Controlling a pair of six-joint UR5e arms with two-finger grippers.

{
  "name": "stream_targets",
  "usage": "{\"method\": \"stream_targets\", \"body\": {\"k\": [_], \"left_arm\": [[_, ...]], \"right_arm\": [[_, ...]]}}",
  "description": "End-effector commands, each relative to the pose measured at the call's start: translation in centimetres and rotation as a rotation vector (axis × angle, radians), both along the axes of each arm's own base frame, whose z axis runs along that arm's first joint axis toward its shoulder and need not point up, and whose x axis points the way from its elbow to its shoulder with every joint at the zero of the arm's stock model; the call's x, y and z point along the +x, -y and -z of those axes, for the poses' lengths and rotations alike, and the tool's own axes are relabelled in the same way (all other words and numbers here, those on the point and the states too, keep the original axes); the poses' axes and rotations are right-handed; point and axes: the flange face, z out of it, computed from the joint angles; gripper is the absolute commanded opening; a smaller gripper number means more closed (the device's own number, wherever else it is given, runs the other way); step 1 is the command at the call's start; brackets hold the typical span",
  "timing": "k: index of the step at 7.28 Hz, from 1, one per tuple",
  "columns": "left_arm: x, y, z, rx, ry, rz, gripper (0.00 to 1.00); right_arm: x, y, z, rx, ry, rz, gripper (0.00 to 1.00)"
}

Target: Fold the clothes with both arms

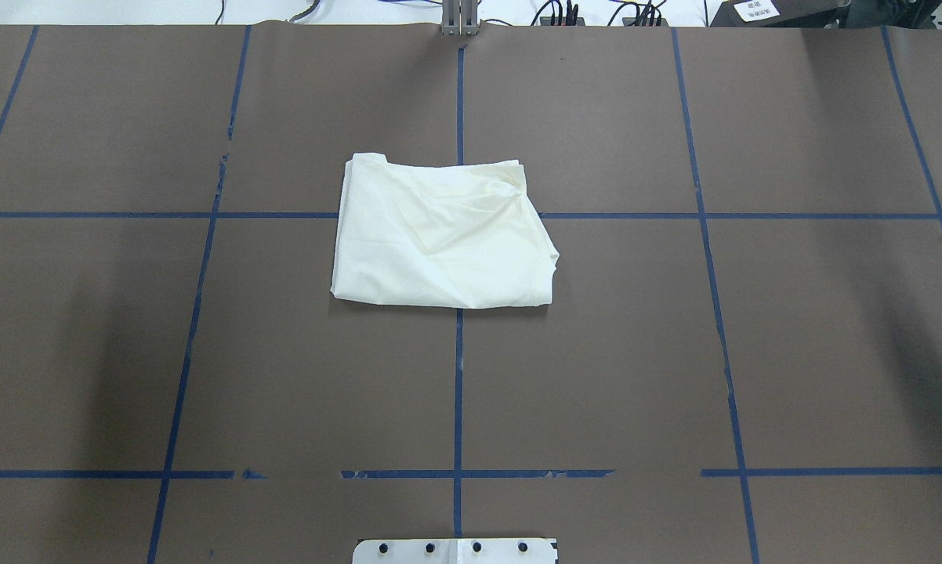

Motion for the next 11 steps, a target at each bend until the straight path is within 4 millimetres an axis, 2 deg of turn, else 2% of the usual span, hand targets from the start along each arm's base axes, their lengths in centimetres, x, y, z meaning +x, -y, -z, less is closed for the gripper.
{"method": "stream_targets", "body": {"k": [1, 2, 3, 4, 5, 6, 7, 9, 11], "left_arm": [[-3.8, -0.8, 0.8, -0.158, 0.113, -0.12, 0.99], [-4.0, -0.9, 2.0, -0.241, 0.124, -0.171, 1.0], [-4.1, -3.1, 1.9, -0.251, 0.132, -0.195, 1.0], [-3.8, -7.9, -0.6, -0.285, 0.126, -0.206, 1.0], [-3.7, -9.0, -2.1, -0.318, 0.118, -0.206, 1.0], [-3.6, -10.0, -2.3, -0.314, 0.113, -0.211, 1.0], [-3.6, -9.8, -0.6, -0.283, 0.114, -0.209, 1.0], [-3.4, -10.1, -1.4, -0.315, 0.111, -0.217, 1.0], [-3.1, -10.3, 0.2, -0.344, 0.103, -0.224, 1.0]], "right_arm": [[1.4, -3.8, 0.9, -0.029, -0.012, 0.029, 0.97], [1.6, -4.0, 2.1, -0.032, -0.028, 0.06, 1.0], [2.0, -4.1, 2.0, -0.03, -0.055, 0.111, 1.0], [3.4, -4.4, 1.3, -0.026, -0.074, 0.145, 1.0], [3.8, -4.7, 1.5, -0.039, -0.081, 0.164, 1.0], [4.1, -5.1, 1.3, -0.064, -0.085, 0.171, 1.0], [4.2, -5.5, 0.8, -0.071, -0.09, 0.197, 1.0], [4.6, -6.4, -0.2, -0.087, -0.09, 0.209, 1.0], [4.8, -6.8, -0.6, -0.089, -0.096, 0.205, 1.0]]}}
